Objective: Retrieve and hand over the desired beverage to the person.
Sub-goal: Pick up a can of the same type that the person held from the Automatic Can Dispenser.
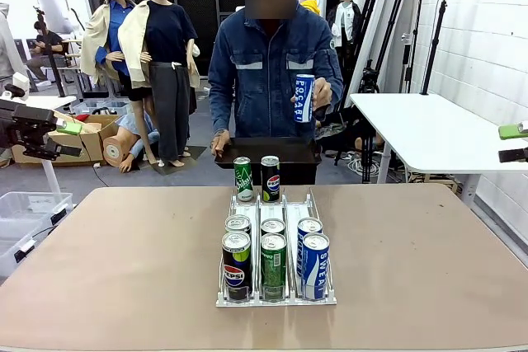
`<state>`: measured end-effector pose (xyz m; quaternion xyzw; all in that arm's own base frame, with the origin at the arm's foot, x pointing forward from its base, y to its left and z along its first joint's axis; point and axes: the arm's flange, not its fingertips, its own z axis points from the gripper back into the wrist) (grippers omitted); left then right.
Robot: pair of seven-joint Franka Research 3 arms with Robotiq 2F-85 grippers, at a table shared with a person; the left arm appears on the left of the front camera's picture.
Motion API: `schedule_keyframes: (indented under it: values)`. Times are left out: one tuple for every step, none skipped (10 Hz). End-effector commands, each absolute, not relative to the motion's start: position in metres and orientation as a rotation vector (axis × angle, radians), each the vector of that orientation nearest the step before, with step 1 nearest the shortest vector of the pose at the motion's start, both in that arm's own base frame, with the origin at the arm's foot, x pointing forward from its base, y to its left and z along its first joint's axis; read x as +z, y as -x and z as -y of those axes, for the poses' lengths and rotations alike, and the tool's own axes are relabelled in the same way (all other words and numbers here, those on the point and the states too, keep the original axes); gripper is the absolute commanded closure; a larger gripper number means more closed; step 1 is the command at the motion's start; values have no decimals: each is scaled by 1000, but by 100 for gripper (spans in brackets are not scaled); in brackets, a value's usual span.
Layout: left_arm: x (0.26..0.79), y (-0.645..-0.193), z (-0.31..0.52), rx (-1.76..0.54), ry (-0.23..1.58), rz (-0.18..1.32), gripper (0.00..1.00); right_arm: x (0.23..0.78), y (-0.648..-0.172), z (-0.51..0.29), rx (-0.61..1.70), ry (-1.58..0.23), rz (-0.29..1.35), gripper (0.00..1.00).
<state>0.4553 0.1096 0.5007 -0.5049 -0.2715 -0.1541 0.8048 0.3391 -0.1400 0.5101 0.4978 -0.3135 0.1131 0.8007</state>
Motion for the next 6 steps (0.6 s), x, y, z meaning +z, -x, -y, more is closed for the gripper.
schedule_keyframes:
  values:
    - [501, -455, -110, -326, 1086, 582, 0, 509, -340, 140, 250, -1081, 676, 0]
    - [501, -455, -110, -326, 1086, 582, 0, 509, -340, 140, 250, -1081, 676, 0]
    - [501, -455, -110, -326, 1086, 582, 0, 509, -340, 140, 250, -1081, 676, 0]
    - [501, -455, -110, -326, 1086, 582, 0, 509, -340, 140, 250, -1081, 676, 0]
    - [501, -455, -110, -326, 1086, 582, 0, 509, -340, 140, 250, -1081, 676, 0]
    - [501, -455, -110, -326, 1086, 582, 0, 509, -340, 140, 250, -1081, 676, 0]
